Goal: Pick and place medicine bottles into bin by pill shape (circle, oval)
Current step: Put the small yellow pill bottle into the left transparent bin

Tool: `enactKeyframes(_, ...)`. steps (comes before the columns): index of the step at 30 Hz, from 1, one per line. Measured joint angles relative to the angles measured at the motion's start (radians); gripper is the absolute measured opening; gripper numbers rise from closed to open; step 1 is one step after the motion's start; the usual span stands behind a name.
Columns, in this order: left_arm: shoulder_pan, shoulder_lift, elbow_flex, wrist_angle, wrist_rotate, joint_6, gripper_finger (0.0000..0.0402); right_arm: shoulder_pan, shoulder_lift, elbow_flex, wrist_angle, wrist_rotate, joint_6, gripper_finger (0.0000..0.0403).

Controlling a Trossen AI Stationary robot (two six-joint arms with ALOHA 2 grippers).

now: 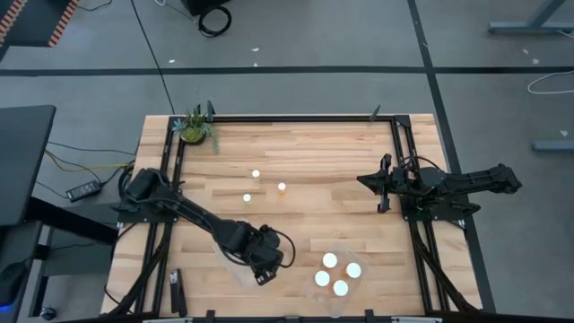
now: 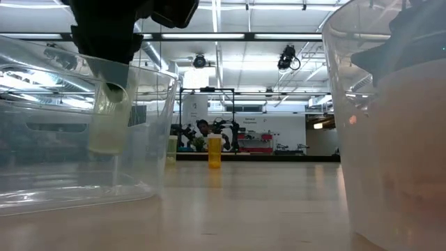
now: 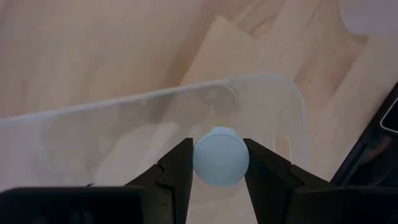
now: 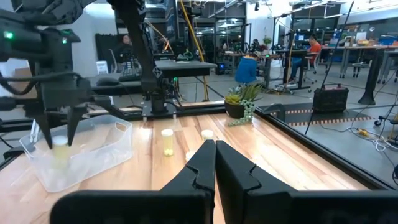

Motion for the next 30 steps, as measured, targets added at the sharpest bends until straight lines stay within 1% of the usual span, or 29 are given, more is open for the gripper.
enactKeyframes(5,-0.008,0.022,0.001,0.009,-0.004,0.009,0.0133,0.0,0.0,0.0,0.0,0.0,0.0,0.0019)
enactKeyframes(10,-0.019,0.03,0.001,0.011,-0.056,0.027,0.0133,0.0,0.0,0.0,-0.002,0.0,0.0,0.0019)
enactKeyframes(13,-0.024,0.043,-0.001,0.004,-0.067,0.035,0.0133,0.0,0.0,0.0,-0.005,0.0,0.0,0.0019)
enactKeyframes(25,-0.025,0.074,0.001,0.041,-0.077,0.054,0.0134,0.0,0.002,0.0,-0.024,0.0,0.0,0.0019)
enactKeyframes(30,-0.024,0.074,0.001,0.042,-0.078,0.028,0.014,0.0,0.004,0.0,-0.034,0.0,0.0,0.0019)
